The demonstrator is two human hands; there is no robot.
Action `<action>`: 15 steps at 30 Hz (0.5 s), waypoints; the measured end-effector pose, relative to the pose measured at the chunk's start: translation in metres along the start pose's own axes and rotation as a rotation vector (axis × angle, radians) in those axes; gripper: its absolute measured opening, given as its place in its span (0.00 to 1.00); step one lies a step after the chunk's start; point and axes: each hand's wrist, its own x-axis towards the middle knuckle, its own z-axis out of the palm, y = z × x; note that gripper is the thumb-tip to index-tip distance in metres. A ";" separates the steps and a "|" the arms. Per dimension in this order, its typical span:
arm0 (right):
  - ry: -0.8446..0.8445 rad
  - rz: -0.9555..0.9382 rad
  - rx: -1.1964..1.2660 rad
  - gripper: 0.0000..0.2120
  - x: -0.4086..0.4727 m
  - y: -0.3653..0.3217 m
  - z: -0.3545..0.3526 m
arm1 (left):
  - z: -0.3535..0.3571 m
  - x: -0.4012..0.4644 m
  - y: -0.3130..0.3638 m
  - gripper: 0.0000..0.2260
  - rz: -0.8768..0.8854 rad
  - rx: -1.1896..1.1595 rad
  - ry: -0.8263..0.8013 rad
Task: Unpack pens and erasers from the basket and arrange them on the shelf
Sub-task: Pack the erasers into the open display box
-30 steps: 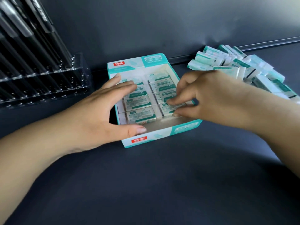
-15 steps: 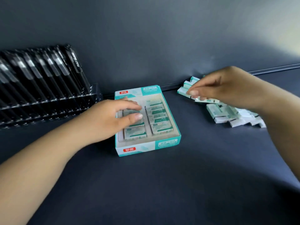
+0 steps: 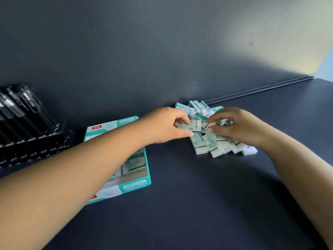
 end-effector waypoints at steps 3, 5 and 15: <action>-0.056 -0.043 -0.001 0.14 0.004 0.003 0.000 | 0.002 0.023 -0.002 0.22 0.026 0.073 -0.026; -0.087 -0.042 0.004 0.15 0.005 0.004 0.000 | 0.005 0.033 -0.002 0.23 0.045 0.104 -0.053; -0.129 -0.018 0.027 0.16 0.007 0.010 -0.006 | 0.008 0.042 -0.013 0.10 -0.020 -0.139 -0.112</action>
